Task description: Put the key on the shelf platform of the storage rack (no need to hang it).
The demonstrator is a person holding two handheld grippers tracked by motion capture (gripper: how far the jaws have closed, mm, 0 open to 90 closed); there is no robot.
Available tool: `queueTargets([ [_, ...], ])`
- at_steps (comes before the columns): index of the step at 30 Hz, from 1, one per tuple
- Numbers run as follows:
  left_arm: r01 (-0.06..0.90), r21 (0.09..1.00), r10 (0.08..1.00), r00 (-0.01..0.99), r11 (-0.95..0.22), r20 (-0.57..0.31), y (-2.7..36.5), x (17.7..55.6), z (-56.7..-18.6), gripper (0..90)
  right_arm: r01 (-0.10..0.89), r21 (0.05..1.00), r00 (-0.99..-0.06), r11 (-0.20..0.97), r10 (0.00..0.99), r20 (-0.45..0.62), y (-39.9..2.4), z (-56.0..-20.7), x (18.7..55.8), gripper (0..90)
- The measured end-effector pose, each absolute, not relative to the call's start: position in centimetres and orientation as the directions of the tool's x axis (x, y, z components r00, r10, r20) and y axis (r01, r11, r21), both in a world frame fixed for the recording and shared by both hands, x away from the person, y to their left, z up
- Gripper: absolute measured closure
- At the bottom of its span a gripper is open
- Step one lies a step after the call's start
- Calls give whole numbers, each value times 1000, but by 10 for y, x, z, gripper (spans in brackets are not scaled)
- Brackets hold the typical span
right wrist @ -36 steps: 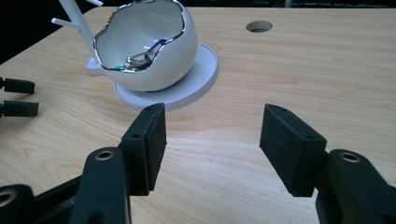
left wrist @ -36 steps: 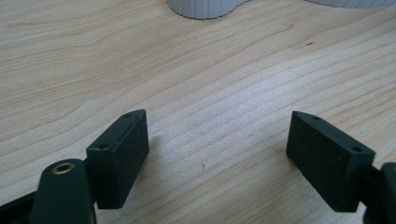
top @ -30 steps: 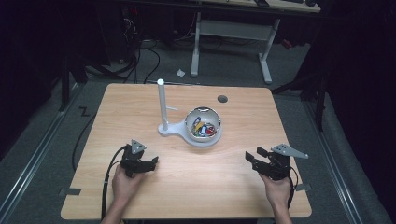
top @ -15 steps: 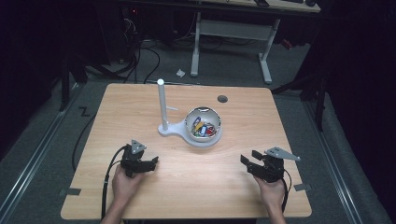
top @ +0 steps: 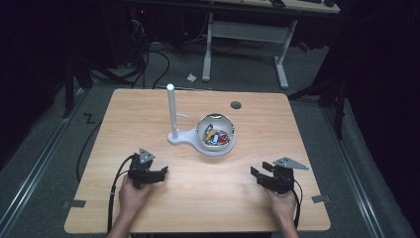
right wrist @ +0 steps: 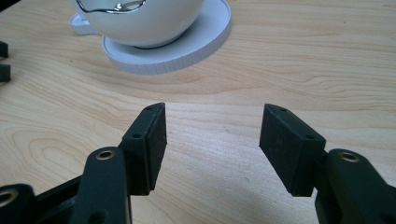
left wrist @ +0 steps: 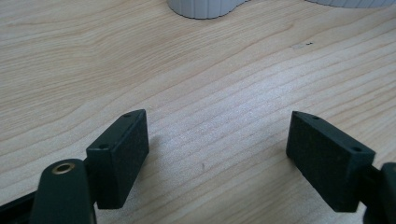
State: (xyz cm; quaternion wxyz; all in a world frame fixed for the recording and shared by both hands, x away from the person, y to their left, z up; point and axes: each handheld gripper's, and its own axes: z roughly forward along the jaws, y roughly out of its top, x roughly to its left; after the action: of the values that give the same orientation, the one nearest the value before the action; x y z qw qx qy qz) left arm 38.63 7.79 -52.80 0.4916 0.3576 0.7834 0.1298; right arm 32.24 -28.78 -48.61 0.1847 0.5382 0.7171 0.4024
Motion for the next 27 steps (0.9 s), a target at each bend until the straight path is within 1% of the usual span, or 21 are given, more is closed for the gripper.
queueTargets([
  [10, 434, 554, 688, -260, 710, -678, 78, 386, -528, 213, 642, 759, -333, 110, 932, 146, -284, -495, 328, 420],
  [27, 434, 554, 688, -260, 710, -678, 78, 386, -528, 213, 657, 739, -290, 151, 955, 63, -285, -507, 337, 417],
])
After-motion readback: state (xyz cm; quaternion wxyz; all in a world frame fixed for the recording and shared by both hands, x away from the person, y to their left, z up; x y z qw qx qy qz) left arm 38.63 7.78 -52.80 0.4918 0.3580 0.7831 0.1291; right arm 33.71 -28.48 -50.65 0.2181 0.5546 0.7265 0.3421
